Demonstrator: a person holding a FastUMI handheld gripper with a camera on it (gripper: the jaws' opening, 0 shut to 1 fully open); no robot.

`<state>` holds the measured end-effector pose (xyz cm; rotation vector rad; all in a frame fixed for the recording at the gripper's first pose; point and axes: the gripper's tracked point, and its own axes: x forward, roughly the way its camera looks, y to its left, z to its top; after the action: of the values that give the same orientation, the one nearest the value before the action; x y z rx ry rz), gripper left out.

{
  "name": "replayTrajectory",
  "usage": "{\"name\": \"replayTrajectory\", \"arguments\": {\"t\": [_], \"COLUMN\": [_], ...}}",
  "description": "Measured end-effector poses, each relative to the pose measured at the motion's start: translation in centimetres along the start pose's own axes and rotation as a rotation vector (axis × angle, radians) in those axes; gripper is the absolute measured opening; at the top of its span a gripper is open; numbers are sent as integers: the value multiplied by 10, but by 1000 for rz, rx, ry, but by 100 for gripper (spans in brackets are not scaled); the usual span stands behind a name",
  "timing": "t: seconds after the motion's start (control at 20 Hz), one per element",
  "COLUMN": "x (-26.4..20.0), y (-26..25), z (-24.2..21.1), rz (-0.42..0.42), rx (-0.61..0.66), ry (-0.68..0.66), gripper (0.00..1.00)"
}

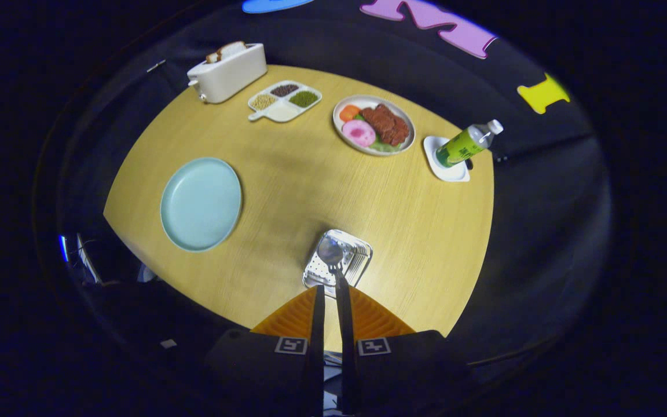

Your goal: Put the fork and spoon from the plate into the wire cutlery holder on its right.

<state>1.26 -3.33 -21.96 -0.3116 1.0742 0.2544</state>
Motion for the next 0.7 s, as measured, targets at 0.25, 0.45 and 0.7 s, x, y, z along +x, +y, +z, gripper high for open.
{"name": "replayTrajectory", "arguments": {"t": [0.25,0.45,0.7], "x": [-46,-62,-94], "y": [34,61,68], "z": [40,63,84], "rz": [-76,-105,-199], "rx": [65,158,231], "ry": [-314,-481,-700], "gripper": [38,78,99]}}
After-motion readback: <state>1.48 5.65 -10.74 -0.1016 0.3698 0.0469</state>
